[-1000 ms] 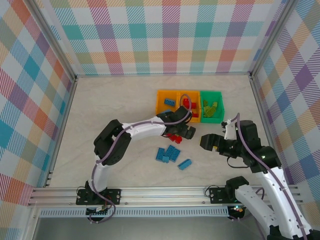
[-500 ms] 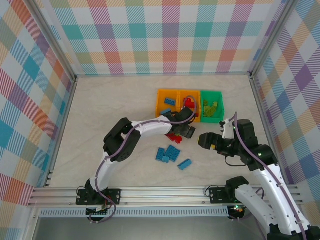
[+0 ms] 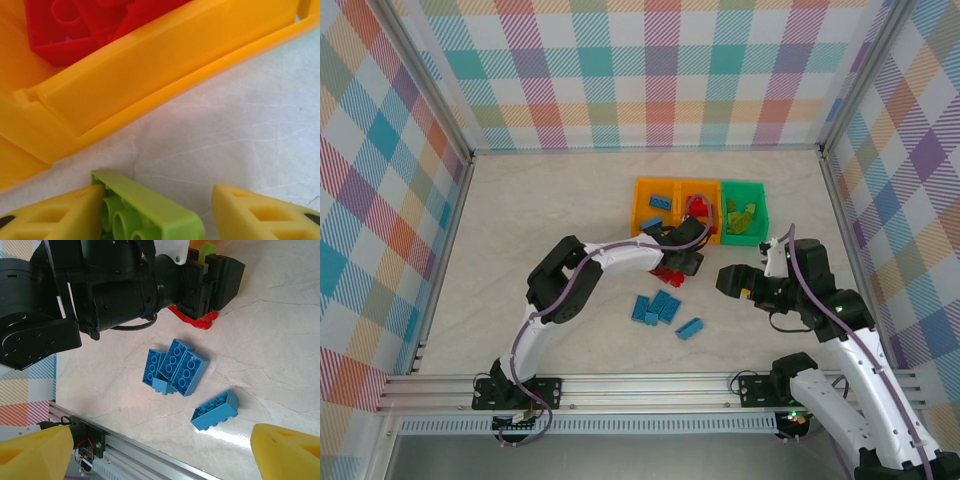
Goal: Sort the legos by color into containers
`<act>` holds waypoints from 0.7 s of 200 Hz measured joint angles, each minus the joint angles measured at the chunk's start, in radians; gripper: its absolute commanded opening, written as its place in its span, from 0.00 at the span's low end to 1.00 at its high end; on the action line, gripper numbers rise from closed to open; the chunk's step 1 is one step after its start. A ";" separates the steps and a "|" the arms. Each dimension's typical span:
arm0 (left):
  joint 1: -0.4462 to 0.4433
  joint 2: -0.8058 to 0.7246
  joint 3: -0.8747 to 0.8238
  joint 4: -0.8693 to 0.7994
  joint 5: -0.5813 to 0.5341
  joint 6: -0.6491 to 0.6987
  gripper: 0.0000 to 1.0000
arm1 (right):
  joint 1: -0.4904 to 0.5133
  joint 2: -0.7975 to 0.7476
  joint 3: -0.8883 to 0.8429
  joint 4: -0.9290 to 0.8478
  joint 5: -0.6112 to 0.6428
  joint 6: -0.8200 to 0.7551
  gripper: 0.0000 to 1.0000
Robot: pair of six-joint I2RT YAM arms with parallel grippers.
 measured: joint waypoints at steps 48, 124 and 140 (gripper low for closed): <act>-0.017 -0.034 -0.045 0.017 0.047 -0.005 0.23 | 0.000 -0.025 -0.013 0.000 0.000 0.013 0.93; -0.061 -0.189 0.014 0.066 0.109 0.033 0.22 | 0.000 -0.078 -0.016 -0.008 0.138 0.016 0.98; -0.062 -0.166 0.112 0.089 0.101 0.060 0.22 | 0.000 -0.133 -0.020 -0.008 0.197 0.018 1.00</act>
